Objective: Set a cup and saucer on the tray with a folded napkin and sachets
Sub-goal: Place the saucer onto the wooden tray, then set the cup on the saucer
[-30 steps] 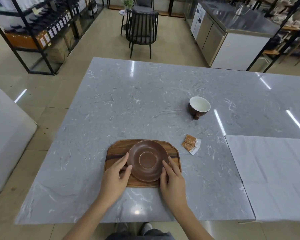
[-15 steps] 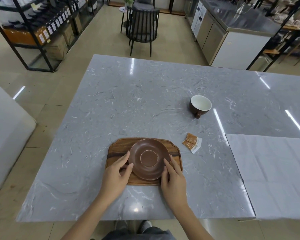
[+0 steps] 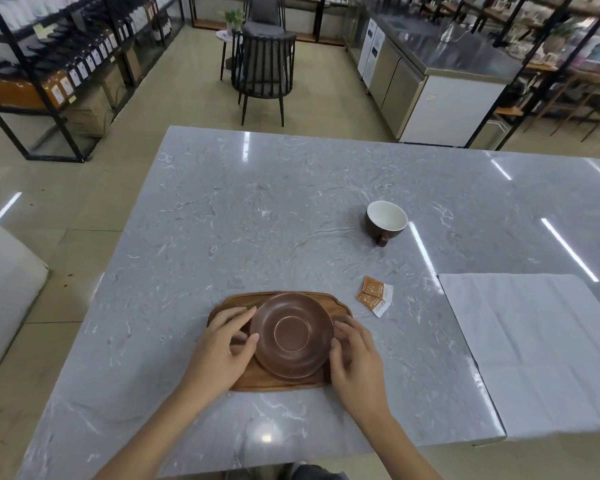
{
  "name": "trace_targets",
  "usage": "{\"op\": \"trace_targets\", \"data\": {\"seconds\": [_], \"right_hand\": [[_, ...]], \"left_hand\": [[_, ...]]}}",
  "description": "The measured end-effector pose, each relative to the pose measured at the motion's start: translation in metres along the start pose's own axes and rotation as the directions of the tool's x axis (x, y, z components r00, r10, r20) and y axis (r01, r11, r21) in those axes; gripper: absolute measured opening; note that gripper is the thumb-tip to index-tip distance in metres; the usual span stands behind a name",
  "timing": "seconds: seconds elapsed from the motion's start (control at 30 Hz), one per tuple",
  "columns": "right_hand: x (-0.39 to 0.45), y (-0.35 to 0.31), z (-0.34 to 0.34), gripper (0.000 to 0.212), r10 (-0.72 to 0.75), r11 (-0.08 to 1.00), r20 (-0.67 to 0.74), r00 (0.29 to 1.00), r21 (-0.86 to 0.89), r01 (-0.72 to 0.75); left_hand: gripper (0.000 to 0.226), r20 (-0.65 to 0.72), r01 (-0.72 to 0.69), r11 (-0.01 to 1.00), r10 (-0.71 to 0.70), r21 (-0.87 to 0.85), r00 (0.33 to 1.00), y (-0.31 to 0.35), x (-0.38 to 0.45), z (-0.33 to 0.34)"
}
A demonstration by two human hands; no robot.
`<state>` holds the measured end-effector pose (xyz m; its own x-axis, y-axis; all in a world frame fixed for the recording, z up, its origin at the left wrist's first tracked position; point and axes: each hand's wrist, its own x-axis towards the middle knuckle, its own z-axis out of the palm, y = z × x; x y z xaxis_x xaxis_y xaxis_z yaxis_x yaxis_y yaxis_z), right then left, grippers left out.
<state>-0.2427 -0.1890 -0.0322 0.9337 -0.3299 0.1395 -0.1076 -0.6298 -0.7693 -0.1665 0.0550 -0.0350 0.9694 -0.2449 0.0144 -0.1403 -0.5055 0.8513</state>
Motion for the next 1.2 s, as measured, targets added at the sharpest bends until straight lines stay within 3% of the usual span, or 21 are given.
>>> {"op": "trace_targets", "data": {"seconds": [0.27,0.4,0.67,0.87,1.0,1.1,1.2], "right_hand": [[0.036,0.016,-0.03,0.026,-0.012,0.999,-0.092,0.996,-0.044,0.008],[0.071,0.032,-0.051,0.021,0.096,0.995,-0.165,0.982,0.022,-0.093],[0.163,0.065,-0.071,0.016,0.279,0.942,-0.053,0.959,0.21,-0.263],[0.21,0.085,-0.067,0.024,0.342,0.911,0.097,0.935,0.21,-0.355],[0.229,0.091,-0.064,0.022,0.385,0.869,0.159,0.909,0.269,-0.415],[0.239,0.092,-0.061,0.015,0.401,0.782,0.221,0.889,0.422,-0.458],[0.247,0.096,-0.057,0.011,0.403,0.723,0.261,0.877,0.496,-0.48]], "left_hand": [[0.039,0.064,-0.142,0.969,0.131,0.2,0.989,0.019,0.063,-0.007],[0.042,0.152,-0.207,0.953,0.176,0.22,0.973,0.044,0.109,0.013],[0.066,0.299,-0.209,0.961,0.149,0.179,0.943,0.104,0.229,0.071],[0.094,0.458,-0.201,0.956,0.083,0.215,0.885,0.116,0.303,0.106],[0.11,0.52,-0.141,0.978,0.043,0.151,0.853,0.119,0.34,0.126],[0.119,0.564,-0.094,0.991,0.026,0.092,0.825,0.119,0.362,0.139],[0.113,0.648,-0.033,0.999,0.037,-0.017,0.761,0.118,0.377,0.152]]}}
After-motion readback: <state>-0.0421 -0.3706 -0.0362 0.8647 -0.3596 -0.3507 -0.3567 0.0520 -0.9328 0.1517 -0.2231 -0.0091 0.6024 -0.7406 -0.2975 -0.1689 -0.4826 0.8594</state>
